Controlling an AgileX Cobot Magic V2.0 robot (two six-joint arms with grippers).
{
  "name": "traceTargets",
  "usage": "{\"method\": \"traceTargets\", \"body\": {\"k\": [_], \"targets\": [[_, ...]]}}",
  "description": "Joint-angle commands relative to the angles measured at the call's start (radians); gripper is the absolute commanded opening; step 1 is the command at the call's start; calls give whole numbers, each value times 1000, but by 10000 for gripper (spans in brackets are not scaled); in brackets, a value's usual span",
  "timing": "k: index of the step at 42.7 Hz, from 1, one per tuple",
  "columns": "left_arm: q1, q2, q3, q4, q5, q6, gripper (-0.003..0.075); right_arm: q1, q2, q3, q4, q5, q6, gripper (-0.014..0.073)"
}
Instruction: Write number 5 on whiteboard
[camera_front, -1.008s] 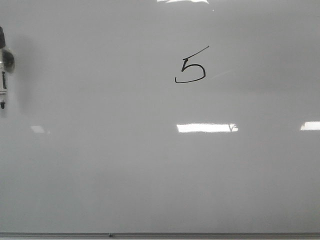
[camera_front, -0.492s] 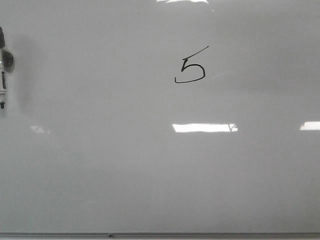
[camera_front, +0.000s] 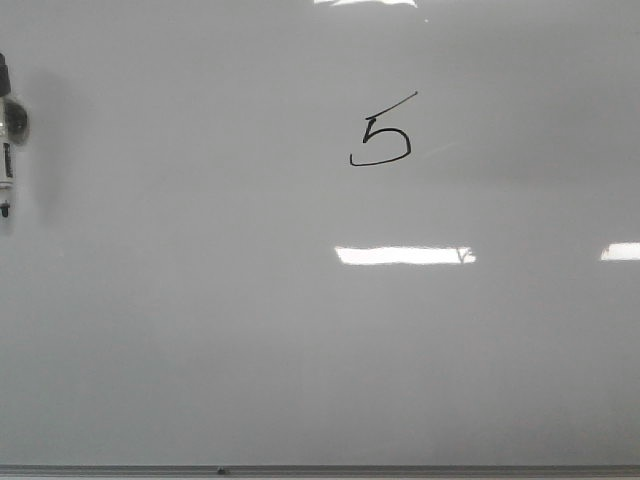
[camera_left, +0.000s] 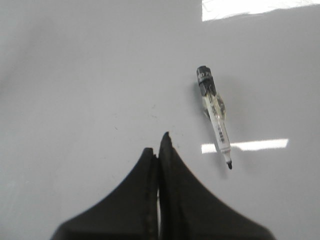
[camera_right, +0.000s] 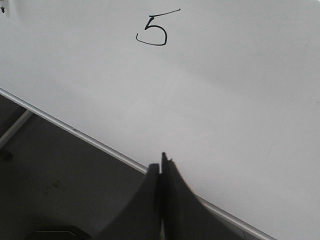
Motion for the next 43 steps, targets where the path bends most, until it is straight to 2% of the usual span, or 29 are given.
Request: {"method": "traceTargets", "body": {"k": [1, 23, 43], "targets": [[1, -17, 5, -33, -87, -2, -20, -5, 2, -21, 6, -62, 0, -70], [1, -14, 5, -56, -83, -36, -20, -5, 2, -21, 6, -60, 0, -70], [-3, -14, 5, -12, -83, -48, -20, -5, 2, -21, 6, -60, 0, -70]]}}
